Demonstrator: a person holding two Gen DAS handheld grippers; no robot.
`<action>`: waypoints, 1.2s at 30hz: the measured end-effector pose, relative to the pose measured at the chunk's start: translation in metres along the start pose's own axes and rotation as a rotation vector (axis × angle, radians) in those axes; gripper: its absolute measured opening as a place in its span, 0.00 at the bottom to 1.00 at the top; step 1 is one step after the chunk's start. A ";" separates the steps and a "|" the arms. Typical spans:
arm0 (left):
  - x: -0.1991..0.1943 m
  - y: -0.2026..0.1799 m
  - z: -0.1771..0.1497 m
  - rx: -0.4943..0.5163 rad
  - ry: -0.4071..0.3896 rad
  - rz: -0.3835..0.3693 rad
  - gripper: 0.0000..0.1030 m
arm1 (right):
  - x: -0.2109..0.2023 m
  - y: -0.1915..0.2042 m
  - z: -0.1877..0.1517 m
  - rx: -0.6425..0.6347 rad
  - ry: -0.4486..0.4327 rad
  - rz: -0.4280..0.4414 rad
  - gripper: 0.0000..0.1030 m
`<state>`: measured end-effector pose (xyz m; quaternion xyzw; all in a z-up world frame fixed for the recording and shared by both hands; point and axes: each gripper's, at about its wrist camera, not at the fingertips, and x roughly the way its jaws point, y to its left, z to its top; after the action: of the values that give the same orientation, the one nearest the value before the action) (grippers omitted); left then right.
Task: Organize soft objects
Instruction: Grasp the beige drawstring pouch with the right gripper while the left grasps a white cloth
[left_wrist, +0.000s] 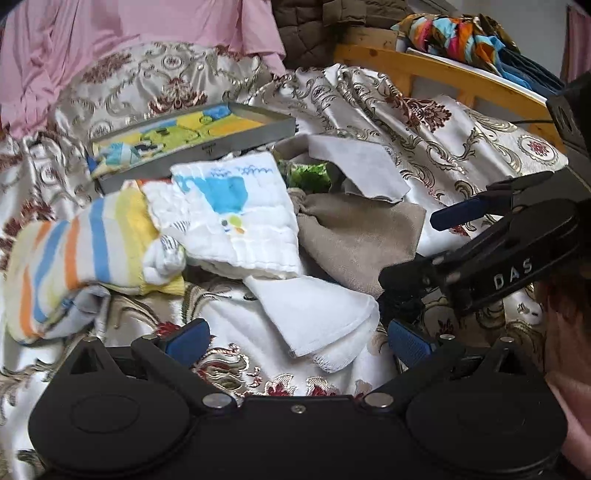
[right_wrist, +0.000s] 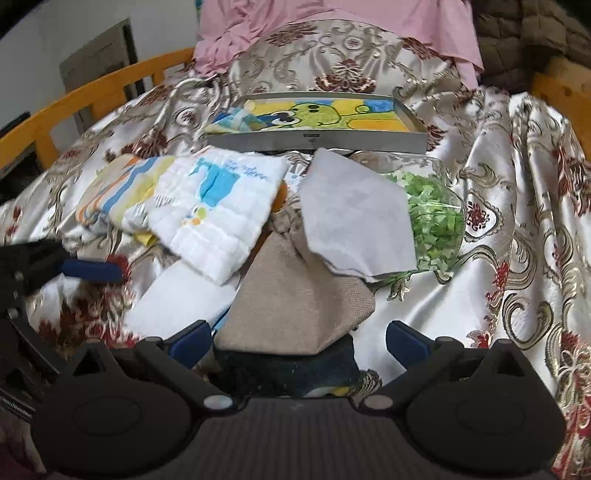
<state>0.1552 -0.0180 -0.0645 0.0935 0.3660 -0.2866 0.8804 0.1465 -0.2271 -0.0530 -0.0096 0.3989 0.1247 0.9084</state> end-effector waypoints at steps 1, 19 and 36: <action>0.003 0.001 0.000 -0.008 0.003 -0.005 0.99 | 0.001 -0.003 0.002 0.017 -0.003 0.001 0.99; 0.017 0.012 0.005 -0.176 -0.016 -0.153 0.71 | 0.004 -0.009 0.009 0.064 -0.078 0.096 0.61; 0.022 0.025 -0.002 -0.281 0.045 -0.120 0.33 | 0.009 -0.002 0.006 0.020 -0.075 0.119 0.39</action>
<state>0.1808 -0.0063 -0.0825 -0.0464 0.4270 -0.2825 0.8577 0.1572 -0.2265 -0.0558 0.0277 0.3657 0.1746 0.9138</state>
